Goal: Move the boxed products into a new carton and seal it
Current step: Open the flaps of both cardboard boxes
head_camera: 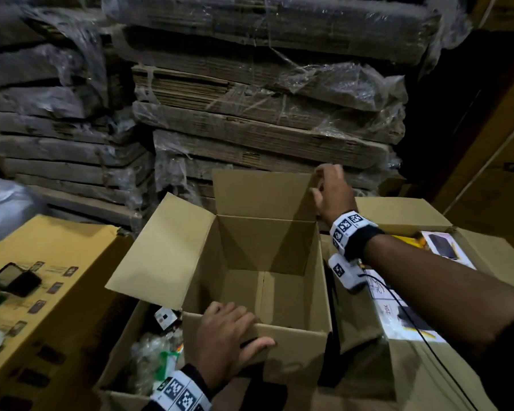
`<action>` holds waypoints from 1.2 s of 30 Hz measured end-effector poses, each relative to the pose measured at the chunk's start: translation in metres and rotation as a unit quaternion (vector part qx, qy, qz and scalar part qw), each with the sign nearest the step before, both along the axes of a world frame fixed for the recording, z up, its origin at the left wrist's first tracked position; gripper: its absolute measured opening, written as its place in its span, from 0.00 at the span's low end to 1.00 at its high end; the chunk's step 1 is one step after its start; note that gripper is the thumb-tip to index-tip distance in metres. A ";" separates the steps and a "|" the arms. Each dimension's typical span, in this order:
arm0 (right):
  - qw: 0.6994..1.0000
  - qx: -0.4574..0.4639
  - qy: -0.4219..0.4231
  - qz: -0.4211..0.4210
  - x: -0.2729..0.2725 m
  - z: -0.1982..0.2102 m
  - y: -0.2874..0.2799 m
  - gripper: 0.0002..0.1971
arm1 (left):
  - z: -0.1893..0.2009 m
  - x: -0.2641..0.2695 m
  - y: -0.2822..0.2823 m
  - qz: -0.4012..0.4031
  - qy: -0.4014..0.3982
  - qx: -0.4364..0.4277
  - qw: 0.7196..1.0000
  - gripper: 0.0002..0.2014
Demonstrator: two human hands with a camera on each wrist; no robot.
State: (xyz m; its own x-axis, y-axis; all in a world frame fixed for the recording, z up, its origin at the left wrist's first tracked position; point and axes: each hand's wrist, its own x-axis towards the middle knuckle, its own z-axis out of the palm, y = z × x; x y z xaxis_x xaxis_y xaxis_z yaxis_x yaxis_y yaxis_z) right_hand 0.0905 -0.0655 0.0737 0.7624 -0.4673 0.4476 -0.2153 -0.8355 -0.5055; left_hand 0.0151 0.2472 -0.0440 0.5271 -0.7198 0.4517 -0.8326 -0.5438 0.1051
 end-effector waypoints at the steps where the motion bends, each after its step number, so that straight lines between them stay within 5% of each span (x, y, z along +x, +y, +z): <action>1: 1.000 -0.019 -0.002 -0.010 0.005 -0.005 -0.003 0.23 | 0.000 0.000 -0.001 -0.002 -0.001 -0.005 1.000 0.24; 4: 0.984 -0.176 0.020 -0.022 0.014 -0.023 -0.017 0.28 | 0.001 0.000 -0.001 -0.007 0.006 -0.013 1.000 0.22; 6: 0.962 -0.243 0.123 0.023 0.020 -0.036 -0.020 0.25 | 0.001 0.001 0.000 -0.013 0.013 -0.012 1.000 0.21; 10: 0.900 -0.168 0.372 0.155 0.021 -0.059 -0.009 0.18 | 0.000 0.003 -0.001 -0.010 0.025 0.001 1.000 0.21; 14: 0.901 -0.102 0.401 0.132 0.019 -0.066 -0.014 0.18 | -0.002 0.006 -0.003 -0.003 0.026 0.003 1.000 0.22; 20: 0.952 0.034 0.284 0.105 0.009 -0.051 -0.023 0.27 | 0.008 0.005 -0.002 -0.021 0.088 0.010 0.996 0.21; 23: 0.973 0.123 0.156 0.118 -0.013 -0.026 -0.035 0.15 | 0.019 0.008 0.001 -0.040 0.159 0.003 0.986 0.22; 26: 0.954 0.255 0.056 0.147 -0.052 0.005 -0.040 0.05 | 0.035 0.015 0.002 -0.034 0.208 -0.026 0.977 0.22; 31: 0.952 0.266 -0.009 0.151 -0.138 0.044 -0.043 0.05 | 0.078 0.000 -0.025 -0.065 0.207 -0.056 0.975 0.19; 36: 0.981 0.174 0.050 0.065 -0.220 0.032 -0.061 0.03 | 0.113 -0.020 -0.051 -0.164 0.225 -0.023 0.960 0.15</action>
